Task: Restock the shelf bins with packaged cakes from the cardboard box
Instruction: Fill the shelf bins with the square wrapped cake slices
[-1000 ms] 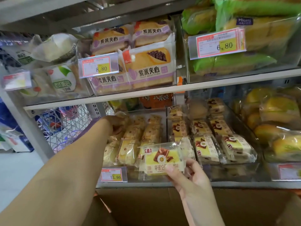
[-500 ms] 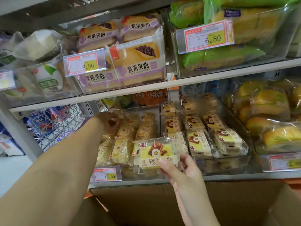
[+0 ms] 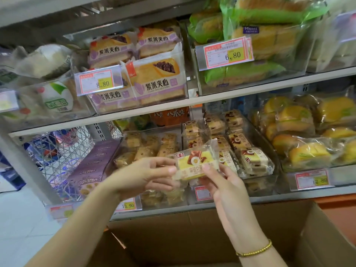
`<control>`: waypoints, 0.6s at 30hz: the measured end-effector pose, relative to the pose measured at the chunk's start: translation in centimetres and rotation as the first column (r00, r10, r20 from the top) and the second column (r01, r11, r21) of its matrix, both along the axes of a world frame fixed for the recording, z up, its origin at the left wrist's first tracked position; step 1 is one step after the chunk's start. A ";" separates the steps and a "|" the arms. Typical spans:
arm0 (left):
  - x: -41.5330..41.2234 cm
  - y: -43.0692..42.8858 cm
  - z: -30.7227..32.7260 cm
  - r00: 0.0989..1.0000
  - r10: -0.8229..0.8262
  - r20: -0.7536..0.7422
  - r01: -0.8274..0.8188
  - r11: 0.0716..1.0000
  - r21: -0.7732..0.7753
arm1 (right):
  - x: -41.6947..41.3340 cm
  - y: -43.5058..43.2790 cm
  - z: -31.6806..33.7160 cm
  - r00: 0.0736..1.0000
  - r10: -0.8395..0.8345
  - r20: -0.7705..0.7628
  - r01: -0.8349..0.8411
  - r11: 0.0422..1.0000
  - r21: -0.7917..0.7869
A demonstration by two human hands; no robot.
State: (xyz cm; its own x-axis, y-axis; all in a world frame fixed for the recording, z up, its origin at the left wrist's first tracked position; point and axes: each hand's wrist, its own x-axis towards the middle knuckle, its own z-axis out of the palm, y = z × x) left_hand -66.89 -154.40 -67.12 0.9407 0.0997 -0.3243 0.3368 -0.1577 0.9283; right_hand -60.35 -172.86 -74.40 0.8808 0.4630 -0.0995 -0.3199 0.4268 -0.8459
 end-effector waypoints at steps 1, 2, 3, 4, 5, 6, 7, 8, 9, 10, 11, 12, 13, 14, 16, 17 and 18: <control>-0.1 -0.6 -0.5 1.000 0.030 0.008 -0.029 0.999 -0.025 | 0.0 -0.1 0.2 1.000 -0.003 0.006 0.003 1.000 0.005; -0.2 -1.0 -0.8 0.998 0.061 0.018 -0.060 0.997 -0.041 | 0.0 -0.2 0.3 1.000 0.000 0.023 0.000 1.000 0.001; -0.3 -1.4 -1.2 0.996 0.088 0.029 -0.086 0.995 -0.060 | -0.1 -0.3 0.4 0.999 0.009 0.046 -0.009 1.000 -0.013; -0.5 -1.7 -1.5 0.993 0.107 0.044 -0.104 0.992 -0.078 | -0.1 -0.4 0.4 0.997 0.026 0.076 -0.023 0.999 -0.031; -0.6 -2.1 -1.7 0.991 0.122 0.059 -0.117 0.990 -0.081 | -0.1 -0.5 0.5 0.994 0.040 0.106 -0.034 0.998 -0.057; -0.7 -2.3 -1.9 0.988 0.135 0.076 -0.130 0.989 -0.070 | 0.0 -0.7 0.5 0.988 0.050 0.149 -0.035 0.994 -0.103; -0.8 -2.5 -2.0 0.985 0.146 0.095 -0.141 0.989 -0.053 | 0.2 -0.9 0.7 0.976 0.048 0.211 -0.013 0.986 -0.166; -0.8 -2.5 -2.1 0.982 0.152 0.115 -0.149 0.988 -0.031 | 0.5 -1.1 0.9 0.957 0.042 0.288 0.029 0.972 -0.235; -0.8 -2.6 -2.1 0.979 0.157 0.128 -0.156 0.988 -0.017 | 0.8 -1.4 1.3 0.934 0.035 0.356 0.075 0.954 -0.290; -0.7 -2.6 -2.2 0.977 0.162 0.136 -0.161 0.987 -0.019 | 1.2 -1.5 1.6 0.912 0.022 0.410 0.121 0.940 -0.318; -0.6 -2.7 -2.3 0.976 0.167 0.140 -0.161 0.986 -0.051 | 1.5 -1.7 2.1 0.899 0.007 0.437 0.144 0.940 -0.310; -0.4 -3.0 -2.6 0.973 0.178 0.145 -0.162 0.980 -0.114 | 1.8 -1.6 2.4 0.899 -0.006 0.438 0.143 0.949 -0.282; -0.2 -3.6 -2.8 0.968 0.199 0.154 -0.170 0.969 -0.182 | 2.0 -1.5 2.5 0.908 -0.012 0.418 0.135 0.955 -0.265; 0.1 -4.3 -3.1 0.957 0.232 0.173 -0.193 0.958 -0.214 | 2.2 -1.2 2.6 0.915 -0.005 0.404 0.127 0.953 -0.274; 0.8 -5.9 -3.7 0.922 0.311 0.232 -0.266 0.942 -0.206 | 2.4 -0.7 2.8 0.927 0.023 0.376 0.115 0.933 -0.340; 1.2 -6.6 -4.0 0.903 0.341 0.259 -0.295 0.934 -0.203 | 2.5 -0.5 3.0 0.936 0.032 0.352 0.104 0.927 -0.360; 1.6 -7.2 -4.2 0.891 0.357 0.281 -0.313 0.930 -0.191 | 3.0 -0.3 3.1 0.945 0.036 0.326 0.094 0.923 -0.374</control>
State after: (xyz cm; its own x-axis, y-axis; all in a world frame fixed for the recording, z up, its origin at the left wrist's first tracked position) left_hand -65.34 -161.63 -71.32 0.9135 0.4024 -0.0596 0.0433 0.0495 0.9978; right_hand -57.36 -173.20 -71.27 0.9068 0.4206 0.0279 0.0042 0.0573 -0.9983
